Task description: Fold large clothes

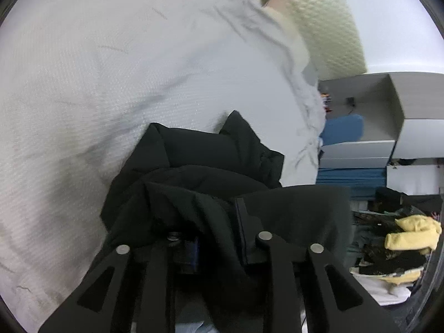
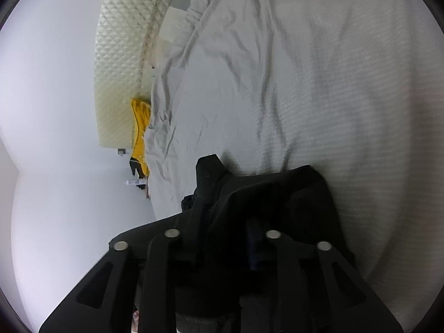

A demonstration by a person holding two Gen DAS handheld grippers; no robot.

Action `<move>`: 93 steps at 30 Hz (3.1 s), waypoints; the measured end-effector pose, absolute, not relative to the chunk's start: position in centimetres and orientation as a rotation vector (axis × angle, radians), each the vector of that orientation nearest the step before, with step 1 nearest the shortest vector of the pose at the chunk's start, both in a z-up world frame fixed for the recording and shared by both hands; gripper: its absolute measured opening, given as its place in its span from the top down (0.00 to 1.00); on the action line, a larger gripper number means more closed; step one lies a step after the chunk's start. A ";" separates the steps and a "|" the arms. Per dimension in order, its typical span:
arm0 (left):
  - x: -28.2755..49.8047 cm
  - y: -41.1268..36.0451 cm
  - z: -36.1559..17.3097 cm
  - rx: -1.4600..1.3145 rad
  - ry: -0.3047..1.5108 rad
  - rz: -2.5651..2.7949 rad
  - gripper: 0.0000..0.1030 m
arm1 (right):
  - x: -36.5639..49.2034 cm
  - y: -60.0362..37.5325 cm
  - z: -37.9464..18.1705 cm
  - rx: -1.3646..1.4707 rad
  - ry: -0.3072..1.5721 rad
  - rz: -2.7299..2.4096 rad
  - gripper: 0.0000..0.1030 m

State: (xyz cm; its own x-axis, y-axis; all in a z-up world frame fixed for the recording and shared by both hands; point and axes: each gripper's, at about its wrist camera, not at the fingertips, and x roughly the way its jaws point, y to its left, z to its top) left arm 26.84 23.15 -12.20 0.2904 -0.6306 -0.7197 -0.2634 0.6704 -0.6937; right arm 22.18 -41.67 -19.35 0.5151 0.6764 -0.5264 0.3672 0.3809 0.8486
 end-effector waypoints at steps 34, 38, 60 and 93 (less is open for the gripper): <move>24.1 -0.1 -12.6 0.068 0.735 -0.138 0.33 | 20.3 -16.9 -13.0 0.083 0.756 0.251 0.19; 25.2 -0.1 -13.2 0.068 0.743 -0.128 0.33 | 21.1 -16.6 -13.6 0.069 0.756 0.239 0.15; 32.1 0.9 -17.2 -0.007 0.804 -0.064 0.29 | 26.4 -15.8 -17.0 0.098 0.772 0.236 0.00; 29.3 9.7 -18.5 -0.077 0.827 0.091 0.26 | 23.2 -21.7 -18.8 0.117 0.759 0.167 0.00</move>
State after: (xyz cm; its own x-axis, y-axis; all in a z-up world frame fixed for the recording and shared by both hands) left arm 29.26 9.67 -18.55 0.6739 0.0506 -0.7371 -0.1108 0.9933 -0.0330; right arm 23.24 -21.73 -18.83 0.7134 0.1924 -0.6738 -0.1082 0.9803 0.1654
